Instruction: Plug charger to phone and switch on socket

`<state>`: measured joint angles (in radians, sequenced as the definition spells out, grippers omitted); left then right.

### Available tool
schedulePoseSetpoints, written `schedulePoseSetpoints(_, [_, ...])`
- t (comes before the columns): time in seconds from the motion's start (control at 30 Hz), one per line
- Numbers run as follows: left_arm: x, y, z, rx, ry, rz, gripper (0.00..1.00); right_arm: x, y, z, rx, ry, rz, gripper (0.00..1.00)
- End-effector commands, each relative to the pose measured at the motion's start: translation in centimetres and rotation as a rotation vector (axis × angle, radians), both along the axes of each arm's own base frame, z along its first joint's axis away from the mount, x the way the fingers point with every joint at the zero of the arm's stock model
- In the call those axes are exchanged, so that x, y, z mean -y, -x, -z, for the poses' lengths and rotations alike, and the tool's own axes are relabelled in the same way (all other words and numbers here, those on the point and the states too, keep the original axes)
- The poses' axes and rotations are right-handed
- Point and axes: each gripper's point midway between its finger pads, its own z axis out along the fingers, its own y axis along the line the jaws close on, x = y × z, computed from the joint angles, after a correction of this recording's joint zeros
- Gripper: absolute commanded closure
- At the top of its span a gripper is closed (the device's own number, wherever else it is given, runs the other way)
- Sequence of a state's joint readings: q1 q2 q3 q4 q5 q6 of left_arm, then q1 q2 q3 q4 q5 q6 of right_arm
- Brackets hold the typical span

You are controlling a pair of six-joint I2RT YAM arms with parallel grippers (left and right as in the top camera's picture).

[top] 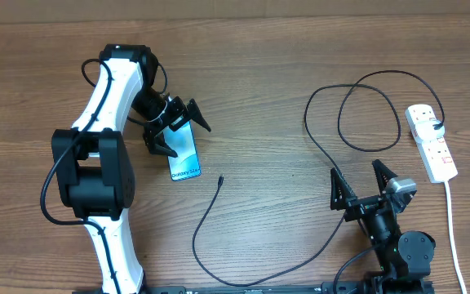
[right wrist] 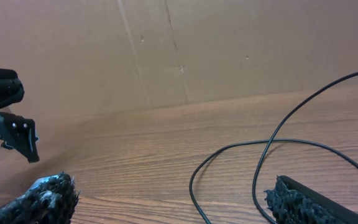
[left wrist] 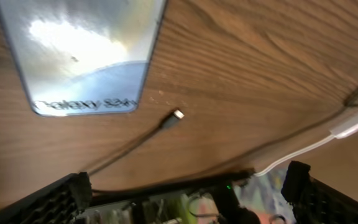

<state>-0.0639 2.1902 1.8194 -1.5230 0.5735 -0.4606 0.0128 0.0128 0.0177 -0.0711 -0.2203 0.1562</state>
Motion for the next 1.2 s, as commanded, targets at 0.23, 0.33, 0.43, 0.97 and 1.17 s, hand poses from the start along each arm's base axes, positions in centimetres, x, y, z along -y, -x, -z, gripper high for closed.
schedulePoseSetpoints(0.23, [3.8,0.9,-4.4,-0.104,0.275,-0.092,0.0,0.3,-0.1,0.1,0.006,0.004,0.017,0.0])
schedulePoseSetpoints(0.33, [4.2,1.1,-4.9,-0.124,0.304,-0.108,0.0,0.3,-0.1,0.1,0.006,0.004,0.017,0.0])
schedulePoseSetpoints(0.43, [4.3,1.3,-5.3,-0.145,0.317,-0.118,0.0,0.3,-0.1,0.1,0.005,0.004,0.017,0.0])
schedulePoseSetpoints(0.97, [2.4,0.7,-2.7,-0.046,0.176,-0.028,0.0,0.3,-0.1,0.1,0.005,0.004,0.017,0.0])
schedulePoseSetpoints(1.17, [-0.8,-0.5,0.2,0.084,-0.028,0.108,0.0,0.3,-0.1,0.1,0.006,0.004,0.017,0.0])
